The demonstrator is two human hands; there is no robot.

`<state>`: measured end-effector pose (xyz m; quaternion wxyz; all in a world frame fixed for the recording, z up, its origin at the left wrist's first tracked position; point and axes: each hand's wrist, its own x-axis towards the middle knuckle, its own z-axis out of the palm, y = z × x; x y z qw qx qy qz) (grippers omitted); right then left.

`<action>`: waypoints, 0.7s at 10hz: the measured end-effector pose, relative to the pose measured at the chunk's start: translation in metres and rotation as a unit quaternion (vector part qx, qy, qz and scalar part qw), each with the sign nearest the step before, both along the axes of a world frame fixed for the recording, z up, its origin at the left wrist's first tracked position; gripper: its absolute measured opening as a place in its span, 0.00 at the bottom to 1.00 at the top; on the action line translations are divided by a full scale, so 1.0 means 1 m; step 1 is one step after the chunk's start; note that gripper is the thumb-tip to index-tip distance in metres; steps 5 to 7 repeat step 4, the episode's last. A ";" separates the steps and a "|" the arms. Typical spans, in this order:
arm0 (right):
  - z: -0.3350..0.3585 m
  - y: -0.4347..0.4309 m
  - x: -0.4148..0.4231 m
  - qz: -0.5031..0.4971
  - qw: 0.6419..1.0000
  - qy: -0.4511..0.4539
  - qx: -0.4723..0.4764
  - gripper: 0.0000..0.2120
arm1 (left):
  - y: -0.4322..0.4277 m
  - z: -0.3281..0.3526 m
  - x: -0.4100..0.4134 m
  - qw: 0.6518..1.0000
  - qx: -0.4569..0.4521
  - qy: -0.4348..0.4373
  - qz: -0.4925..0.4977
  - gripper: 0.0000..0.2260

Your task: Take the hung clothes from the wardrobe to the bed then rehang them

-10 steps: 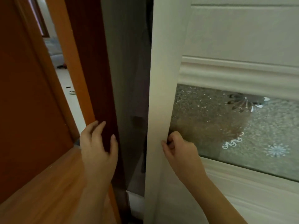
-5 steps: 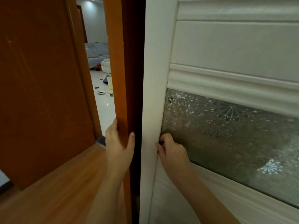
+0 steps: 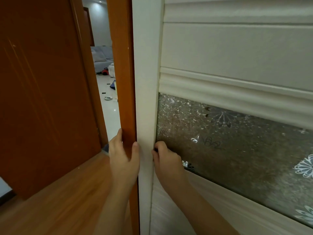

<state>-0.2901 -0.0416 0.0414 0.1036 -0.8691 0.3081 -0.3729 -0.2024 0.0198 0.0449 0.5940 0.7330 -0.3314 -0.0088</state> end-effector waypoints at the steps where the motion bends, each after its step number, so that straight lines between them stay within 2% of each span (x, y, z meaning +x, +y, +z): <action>1: -0.001 -0.001 0.000 -0.003 1.000 -0.009 -0.022 0.04 | 0.000 -0.001 0.000 1.000 0.000 -0.003 0.002 0.30; 2: -0.001 -0.001 -0.004 0.026 1.000 -0.003 0.015 0.11 | 0.000 0.001 0.001 1.000 -0.002 -0.006 0.001 0.29; 3: 0.007 -0.001 -0.018 0.072 0.990 0.028 0.117 0.12 | 0.001 0.004 0.009 1.000 -0.017 0.015 -0.004 0.23; 4: 0.011 0.002 -0.041 0.074 0.987 0.024 0.139 0.13 | 0.006 0.016 0.009 1.000 -0.002 0.015 0.001 0.22; 7: 0.011 0.002 -0.041 0.074 0.987 0.024 0.139 0.13 | 0.006 0.016 0.009 1.000 -0.002 0.015 0.001 0.22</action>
